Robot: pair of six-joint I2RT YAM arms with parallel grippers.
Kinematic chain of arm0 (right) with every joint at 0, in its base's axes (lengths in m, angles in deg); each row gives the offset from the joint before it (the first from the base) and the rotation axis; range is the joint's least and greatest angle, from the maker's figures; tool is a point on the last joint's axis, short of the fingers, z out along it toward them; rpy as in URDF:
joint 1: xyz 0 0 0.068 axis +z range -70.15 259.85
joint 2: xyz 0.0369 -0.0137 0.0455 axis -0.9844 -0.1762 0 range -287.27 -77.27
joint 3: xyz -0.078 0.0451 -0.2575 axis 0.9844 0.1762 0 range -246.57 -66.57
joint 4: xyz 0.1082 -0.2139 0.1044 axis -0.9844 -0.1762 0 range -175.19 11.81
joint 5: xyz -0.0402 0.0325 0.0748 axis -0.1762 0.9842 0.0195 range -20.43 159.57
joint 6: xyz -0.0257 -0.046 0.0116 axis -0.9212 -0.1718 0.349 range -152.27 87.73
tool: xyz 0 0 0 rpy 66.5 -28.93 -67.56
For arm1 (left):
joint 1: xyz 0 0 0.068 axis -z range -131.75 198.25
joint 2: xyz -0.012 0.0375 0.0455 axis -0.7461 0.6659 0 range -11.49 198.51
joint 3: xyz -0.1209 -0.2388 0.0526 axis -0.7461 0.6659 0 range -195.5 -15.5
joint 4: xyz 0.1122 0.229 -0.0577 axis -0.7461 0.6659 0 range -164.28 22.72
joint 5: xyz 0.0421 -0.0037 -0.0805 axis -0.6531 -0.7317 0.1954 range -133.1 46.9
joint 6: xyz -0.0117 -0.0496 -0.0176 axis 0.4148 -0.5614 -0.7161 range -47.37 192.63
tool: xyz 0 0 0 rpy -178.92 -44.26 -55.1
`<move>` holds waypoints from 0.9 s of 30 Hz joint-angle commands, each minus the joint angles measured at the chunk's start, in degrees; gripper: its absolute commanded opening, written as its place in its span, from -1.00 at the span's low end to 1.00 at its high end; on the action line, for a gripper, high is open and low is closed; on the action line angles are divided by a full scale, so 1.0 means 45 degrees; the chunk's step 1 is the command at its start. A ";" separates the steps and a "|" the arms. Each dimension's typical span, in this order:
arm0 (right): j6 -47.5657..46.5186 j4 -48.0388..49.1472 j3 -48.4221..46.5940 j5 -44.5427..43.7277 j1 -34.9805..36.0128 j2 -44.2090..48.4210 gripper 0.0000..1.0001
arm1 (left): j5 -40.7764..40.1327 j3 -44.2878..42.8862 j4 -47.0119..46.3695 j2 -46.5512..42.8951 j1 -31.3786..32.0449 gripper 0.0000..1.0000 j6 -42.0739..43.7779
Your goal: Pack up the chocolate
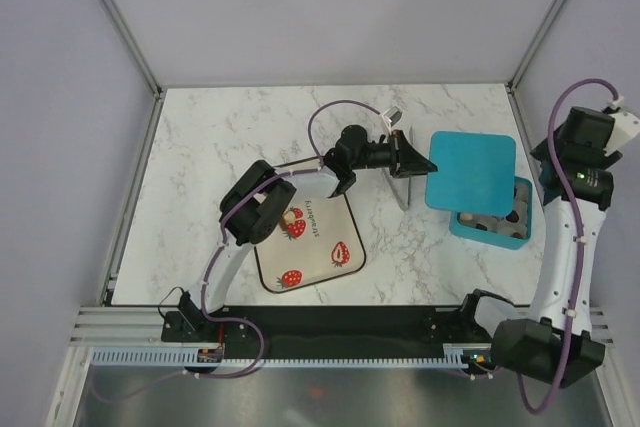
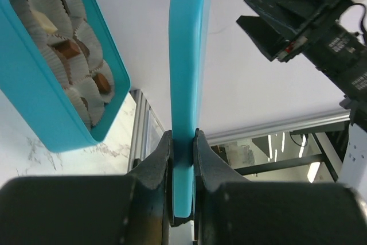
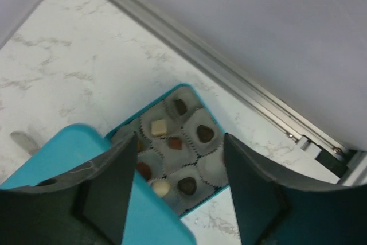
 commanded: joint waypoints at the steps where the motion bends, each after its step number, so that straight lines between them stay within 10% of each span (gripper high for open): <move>1: -0.0642 0.0608 0.0394 0.2409 -0.2038 -0.0653 0.32 | -0.0163 -0.1735 0.0442 0.0551 0.0349 -0.95 0.0886; 13: 0.0821 0.3223 0.2952 0.4319 -0.5143 -0.2686 -0.28 | -0.0435 -0.4509 0.2808 0.2600 0.0857 -0.95 0.2001; 27: 0.1799 0.6583 0.6196 0.4301 -0.5768 -0.3720 -0.44 | -0.0456 -0.6542 0.4000 0.4068 0.0838 -0.95 0.1981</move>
